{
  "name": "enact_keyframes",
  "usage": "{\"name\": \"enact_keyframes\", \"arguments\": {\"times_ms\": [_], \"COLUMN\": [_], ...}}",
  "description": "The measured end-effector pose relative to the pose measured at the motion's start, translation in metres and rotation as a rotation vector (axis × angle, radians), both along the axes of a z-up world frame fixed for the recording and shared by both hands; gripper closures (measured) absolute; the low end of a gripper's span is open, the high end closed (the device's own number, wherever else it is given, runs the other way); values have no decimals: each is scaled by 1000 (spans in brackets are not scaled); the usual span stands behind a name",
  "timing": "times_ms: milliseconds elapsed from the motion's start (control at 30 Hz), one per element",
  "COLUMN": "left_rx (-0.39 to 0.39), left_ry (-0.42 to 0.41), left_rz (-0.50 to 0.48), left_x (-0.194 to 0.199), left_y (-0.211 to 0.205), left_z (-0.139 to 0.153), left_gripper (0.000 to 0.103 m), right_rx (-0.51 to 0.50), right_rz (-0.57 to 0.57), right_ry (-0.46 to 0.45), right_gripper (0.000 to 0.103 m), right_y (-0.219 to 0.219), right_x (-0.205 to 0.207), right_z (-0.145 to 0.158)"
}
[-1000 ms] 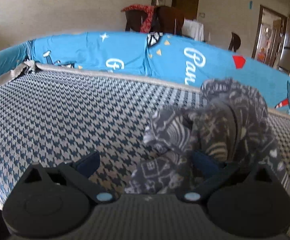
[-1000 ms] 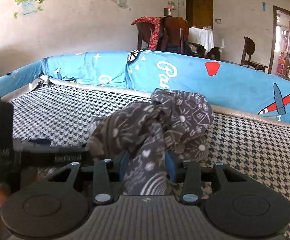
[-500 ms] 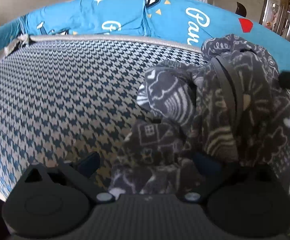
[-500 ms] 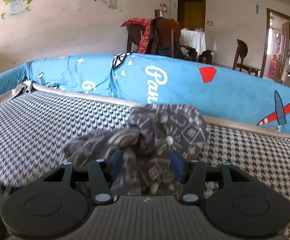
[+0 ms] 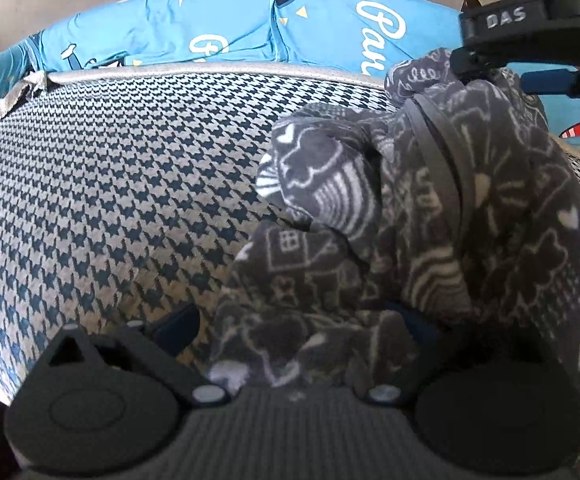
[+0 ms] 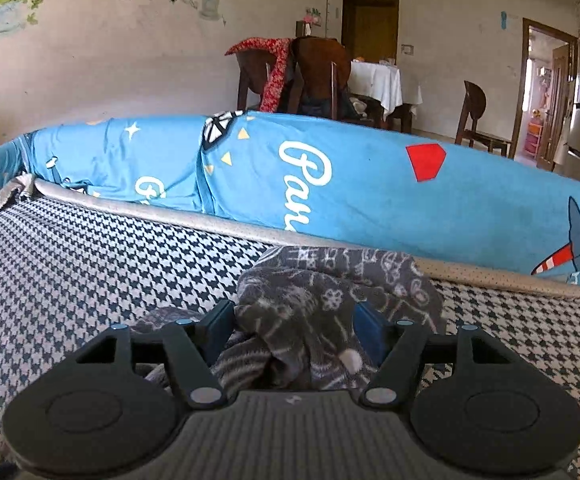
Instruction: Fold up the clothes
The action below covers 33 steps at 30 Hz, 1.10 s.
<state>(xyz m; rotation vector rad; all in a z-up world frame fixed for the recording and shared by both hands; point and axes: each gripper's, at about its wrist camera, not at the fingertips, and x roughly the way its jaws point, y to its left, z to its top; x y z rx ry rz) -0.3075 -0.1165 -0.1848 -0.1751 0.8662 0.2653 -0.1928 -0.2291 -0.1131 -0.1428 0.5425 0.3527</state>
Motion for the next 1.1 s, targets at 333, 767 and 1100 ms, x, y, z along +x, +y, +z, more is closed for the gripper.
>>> {"name": "enact_keyframes", "arguments": {"times_ms": [333, 767, 1100], "left_rx": [-6, -97, -120], "left_ry": [5, -75, -146], "left_rz": [-20, -62, -113], "left_x": [1, -17, -35], "left_y": [-3, 0, -1], "left_z": [-3, 9, 18], "left_gripper": [0, 0, 0], "right_rx": [64, 142, 136], "right_rz": [-35, -201, -251], "right_ry": [-21, -114, -33], "right_gripper": [87, 90, 90], "right_y": [-21, -100, -136], "right_x": [-16, -103, -177], "right_z": [9, 44, 12]}}
